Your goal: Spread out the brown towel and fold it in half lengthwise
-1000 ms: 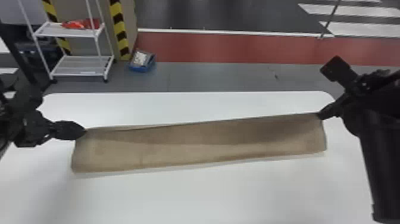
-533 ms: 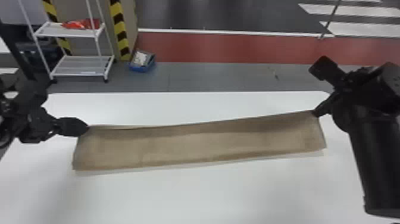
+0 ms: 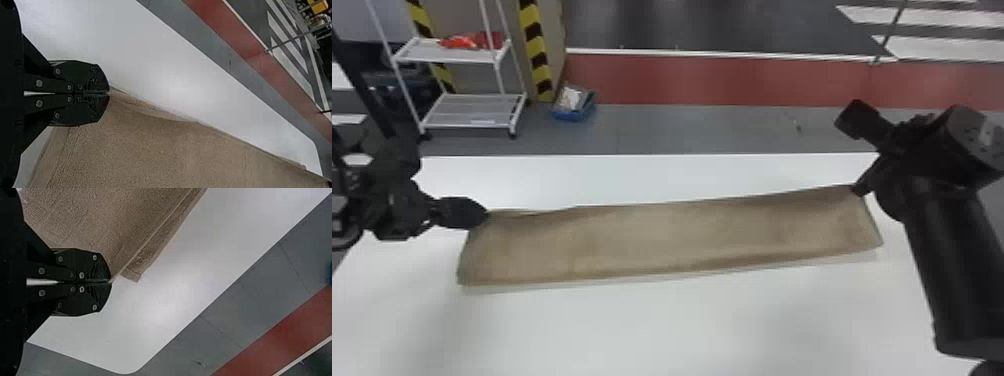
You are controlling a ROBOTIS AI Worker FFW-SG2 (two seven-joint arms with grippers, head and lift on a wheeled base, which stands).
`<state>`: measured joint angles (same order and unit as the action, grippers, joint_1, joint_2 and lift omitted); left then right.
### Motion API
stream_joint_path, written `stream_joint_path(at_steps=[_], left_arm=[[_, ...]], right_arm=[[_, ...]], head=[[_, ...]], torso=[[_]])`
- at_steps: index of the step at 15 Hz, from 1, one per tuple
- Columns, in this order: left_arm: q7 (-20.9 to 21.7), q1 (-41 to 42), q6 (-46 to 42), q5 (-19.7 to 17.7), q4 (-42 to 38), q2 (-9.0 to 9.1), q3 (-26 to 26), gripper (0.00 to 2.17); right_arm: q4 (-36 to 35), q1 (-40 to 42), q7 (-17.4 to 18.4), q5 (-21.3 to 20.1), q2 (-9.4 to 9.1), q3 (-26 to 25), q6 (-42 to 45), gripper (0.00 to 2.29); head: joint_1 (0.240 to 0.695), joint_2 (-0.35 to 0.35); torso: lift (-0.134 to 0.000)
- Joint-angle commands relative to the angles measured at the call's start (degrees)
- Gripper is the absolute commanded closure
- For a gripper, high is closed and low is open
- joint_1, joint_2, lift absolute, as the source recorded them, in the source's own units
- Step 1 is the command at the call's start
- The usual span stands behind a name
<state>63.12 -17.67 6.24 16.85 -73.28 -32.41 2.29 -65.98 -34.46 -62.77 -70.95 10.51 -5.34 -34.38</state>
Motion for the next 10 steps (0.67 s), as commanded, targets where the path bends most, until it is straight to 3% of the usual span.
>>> stream_joint_path(at_steps=[1,2,3,4,6,7,10], left_arm=[[-0.37,0.0,-0.83,-0.06,0.25,0.07,0.09,1.84],[-0.63,0.09,-1.18,-0.42,0.25,0.07,0.09,1.83],[-1.16,0.27,-1.71,-0.68,0.25,0.16,0.09,1.76],[-1.95,0.62,-2.24,-1.38,0.16,0.07,-0.09,1.51],[-2.12,1.23,-4.52,-2.7,0.07,0.16,-1.05,0.35],[-3.62,2.02,-4.7,-3.58,-0.19,0.07,-1.85,0.0],[-6.78,3.78,-6.46,-7.62,-0.72,-0.11,-4.92,0.02]], right_arm=[[0.24,0.09,2.39,0.02,-0.23,0.16,-1.26,0.38],[0.24,0.18,4.15,0.02,-0.31,0.16,-2.32,0.11],[0.15,0.27,5.29,0.28,-0.49,0.16,-3.37,0.07],[0.15,0.44,6.26,0.72,-0.49,0.16,-5.13,0.07],[-0.55,1.23,7.14,0.81,-0.4,-0.37,-6.36,0.07],[-0.99,1.67,7.75,1.08,-0.4,-0.46,-8.29,0.07],[-6.26,5.19,7.58,4.15,-0.05,-1.78,-10.05,0.08]], head=[[0.695,-0.061],[0.695,-0.063],[0.695,-0.07],[0.695,-0.074],[0.695,-0.081],[0.695,-0.085],[0.695,-0.093]], torso=[[-0.125],[-0.125],[-0.125],[-0.125],[-0.125],[-0.125],[-0.125]])
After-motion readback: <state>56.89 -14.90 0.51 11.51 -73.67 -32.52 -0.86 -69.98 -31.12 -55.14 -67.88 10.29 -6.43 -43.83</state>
